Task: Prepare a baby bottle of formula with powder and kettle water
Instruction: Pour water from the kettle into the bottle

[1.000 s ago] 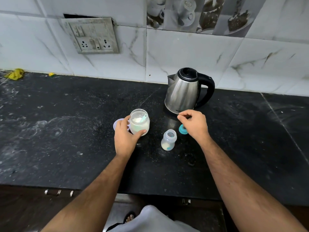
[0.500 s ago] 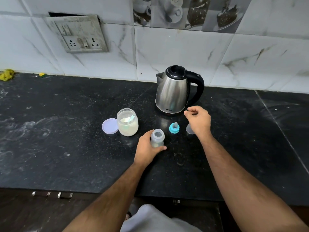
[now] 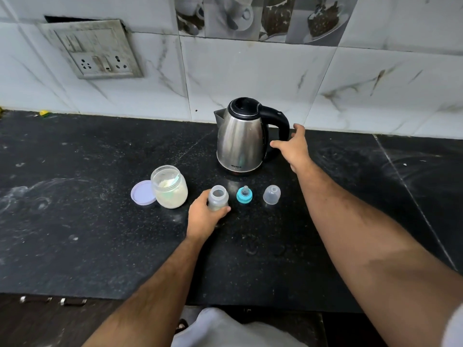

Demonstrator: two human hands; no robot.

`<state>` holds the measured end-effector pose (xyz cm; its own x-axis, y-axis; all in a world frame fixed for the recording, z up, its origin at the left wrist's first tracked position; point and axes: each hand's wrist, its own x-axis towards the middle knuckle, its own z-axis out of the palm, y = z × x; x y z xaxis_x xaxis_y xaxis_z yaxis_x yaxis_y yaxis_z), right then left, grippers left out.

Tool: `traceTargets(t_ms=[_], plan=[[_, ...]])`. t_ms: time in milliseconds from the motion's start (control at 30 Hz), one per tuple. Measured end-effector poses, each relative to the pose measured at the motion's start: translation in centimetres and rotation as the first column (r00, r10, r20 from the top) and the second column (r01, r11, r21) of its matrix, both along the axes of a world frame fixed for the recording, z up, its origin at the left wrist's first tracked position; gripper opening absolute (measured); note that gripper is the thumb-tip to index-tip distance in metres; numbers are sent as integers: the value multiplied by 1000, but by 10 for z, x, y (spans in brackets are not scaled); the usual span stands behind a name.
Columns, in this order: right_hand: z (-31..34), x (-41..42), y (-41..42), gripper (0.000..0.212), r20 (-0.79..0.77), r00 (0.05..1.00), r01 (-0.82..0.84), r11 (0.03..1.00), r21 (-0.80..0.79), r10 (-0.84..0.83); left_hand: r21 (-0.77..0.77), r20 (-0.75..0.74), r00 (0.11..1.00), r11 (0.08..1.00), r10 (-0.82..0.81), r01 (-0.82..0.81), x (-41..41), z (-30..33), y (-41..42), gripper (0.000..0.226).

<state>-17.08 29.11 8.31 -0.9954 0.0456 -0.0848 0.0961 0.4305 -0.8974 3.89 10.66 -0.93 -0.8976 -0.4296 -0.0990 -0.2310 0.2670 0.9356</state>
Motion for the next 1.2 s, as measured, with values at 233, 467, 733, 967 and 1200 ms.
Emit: traceTargets(t_ms=[233, 467, 733, 967, 1200], plan=[[-8, -28, -9, 43, -6, 1000, -4, 995, -101, 4, 2, -6, 1000, 1000, 9, -9, 0, -7, -2, 56], [-15, -39, -11, 16, 29, 999, -25, 977, -210, 32, -19, 8, 1000, 1000, 0, 0, -1, -8, -3, 54], [-17, -35, -18, 21, 80, 997, 44, 941, -336, -17, -40, 26, 1000, 999, -1, 2, -1, -7, -2, 54], [-16, -21, -32, 25, 98, 986, 164, 878, -449, -134, -40, 42, 999, 999, -14, 16, -2, -10, -3, 54], [2, -3, -35, 24, 100, 967, 248, 796, -551, -232, -31, 59, 998, 999, -30, 32, -1, -7, -4, 55]])
